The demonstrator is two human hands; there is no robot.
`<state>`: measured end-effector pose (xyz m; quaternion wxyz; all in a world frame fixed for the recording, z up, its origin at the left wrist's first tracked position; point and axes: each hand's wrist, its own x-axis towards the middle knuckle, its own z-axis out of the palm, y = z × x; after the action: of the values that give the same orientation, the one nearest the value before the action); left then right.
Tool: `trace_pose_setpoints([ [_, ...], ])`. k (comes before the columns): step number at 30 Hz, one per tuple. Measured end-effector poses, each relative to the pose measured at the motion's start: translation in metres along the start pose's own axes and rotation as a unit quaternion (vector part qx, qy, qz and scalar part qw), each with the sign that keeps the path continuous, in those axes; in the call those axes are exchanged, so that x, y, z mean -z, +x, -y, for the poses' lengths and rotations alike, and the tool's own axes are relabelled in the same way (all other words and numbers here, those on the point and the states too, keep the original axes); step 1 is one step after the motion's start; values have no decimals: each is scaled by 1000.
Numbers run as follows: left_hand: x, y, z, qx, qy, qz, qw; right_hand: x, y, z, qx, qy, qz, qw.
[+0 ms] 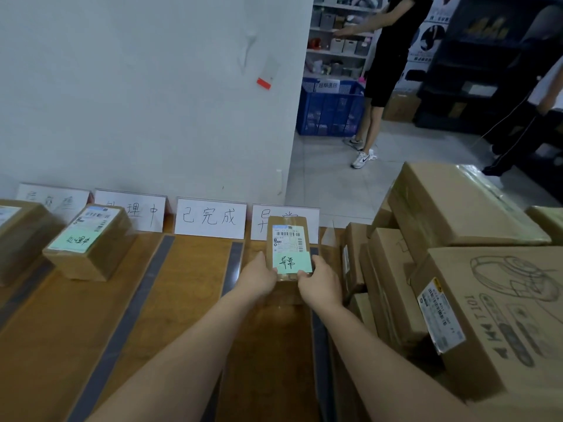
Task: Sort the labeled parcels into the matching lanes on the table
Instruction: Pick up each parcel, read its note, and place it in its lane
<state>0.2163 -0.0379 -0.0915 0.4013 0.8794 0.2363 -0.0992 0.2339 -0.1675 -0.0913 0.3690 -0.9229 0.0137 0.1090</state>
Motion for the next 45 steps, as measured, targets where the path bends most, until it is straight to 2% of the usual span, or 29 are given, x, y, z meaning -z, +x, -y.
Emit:
trace_pose_setpoints([
  [6, 18, -29, -12, -85, 97, -40, 991, 17, -20, 8, 103, -30, -14, 994],
  [14, 42, -91, -21, -189, 257, -116, 941, 52, -73, 26, 212, -136, -30, 967],
  [23, 71, -172, -24, -252, 301, -186, 901, 96, -152, 37, 283, -218, -87, 930],
  [28, 76, -230, -16, -281, 313, -208, 883, 120, -215, 32, 272, -242, -136, 921],
  [37, 51, -333, -19, -368, 291, -191, 862, 168, -316, -10, 202, -268, -189, 923],
  [45, -7, -375, -45, -417, 278, -151, 852, 209, -360, -70, 116, -279, -180, 936],
])
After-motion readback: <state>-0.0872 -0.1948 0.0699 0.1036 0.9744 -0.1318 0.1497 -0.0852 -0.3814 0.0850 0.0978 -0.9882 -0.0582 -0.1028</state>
